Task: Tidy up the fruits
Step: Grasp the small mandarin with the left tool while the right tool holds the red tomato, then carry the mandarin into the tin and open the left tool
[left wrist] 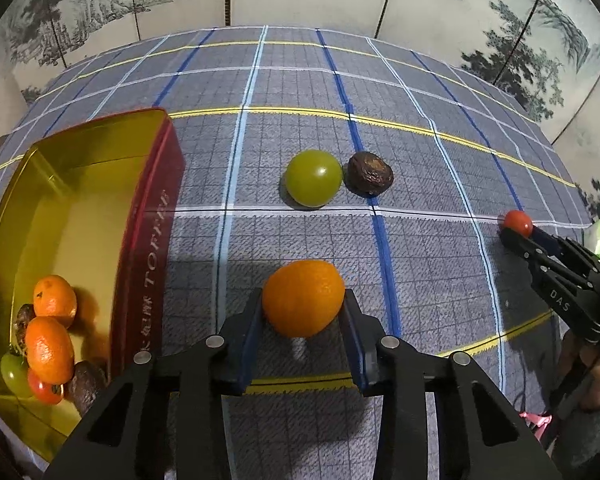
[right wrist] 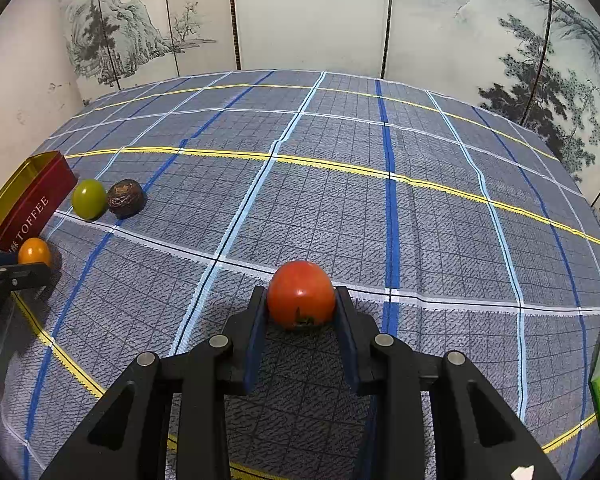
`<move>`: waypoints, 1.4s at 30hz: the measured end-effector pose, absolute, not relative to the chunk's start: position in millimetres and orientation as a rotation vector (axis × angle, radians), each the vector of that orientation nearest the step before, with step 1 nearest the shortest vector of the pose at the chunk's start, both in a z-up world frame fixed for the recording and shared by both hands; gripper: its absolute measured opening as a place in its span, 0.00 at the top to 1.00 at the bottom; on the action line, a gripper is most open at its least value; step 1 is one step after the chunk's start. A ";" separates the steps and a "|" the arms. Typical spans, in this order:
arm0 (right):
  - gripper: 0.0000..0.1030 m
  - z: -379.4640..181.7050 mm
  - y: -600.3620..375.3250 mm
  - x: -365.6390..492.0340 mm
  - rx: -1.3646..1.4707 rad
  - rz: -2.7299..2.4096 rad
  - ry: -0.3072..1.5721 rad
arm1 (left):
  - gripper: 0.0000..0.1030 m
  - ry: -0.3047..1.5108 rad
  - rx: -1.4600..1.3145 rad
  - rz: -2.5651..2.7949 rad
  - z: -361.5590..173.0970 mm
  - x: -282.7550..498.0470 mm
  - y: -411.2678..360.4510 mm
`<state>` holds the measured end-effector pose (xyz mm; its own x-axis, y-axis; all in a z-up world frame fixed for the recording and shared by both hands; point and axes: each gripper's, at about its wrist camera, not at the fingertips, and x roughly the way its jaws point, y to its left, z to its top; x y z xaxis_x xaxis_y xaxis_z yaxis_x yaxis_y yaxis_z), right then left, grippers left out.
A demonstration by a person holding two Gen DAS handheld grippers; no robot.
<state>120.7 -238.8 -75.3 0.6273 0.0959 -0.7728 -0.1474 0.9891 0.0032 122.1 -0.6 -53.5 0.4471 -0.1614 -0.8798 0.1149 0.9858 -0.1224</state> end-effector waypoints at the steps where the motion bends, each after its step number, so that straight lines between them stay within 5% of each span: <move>1: 0.70 -75.3 -238.9 120.7 -0.063 0.139 0.882 | 0.63 1.091 -0.051 -0.171 -51.7 120.9 0.9; 23: 0.70 -75.9 -237.8 120.7 -0.064 0.138 0.881 | 0.63 0.979 -0.101 -0.072 0.3 108.7 67.6; 42: 0.70 -76.2 -236.8 120.5 -0.066 0.137 0.881 | 0.63 1.032 -0.126 0.186 -34.0 130.3 174.4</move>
<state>120.5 -236.8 -76.2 0.6286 0.0922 -0.7723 -0.1464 0.9892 -0.0010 130.3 174.4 -34.0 0.4996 0.0947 -0.8611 -0.2126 0.9770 -0.0159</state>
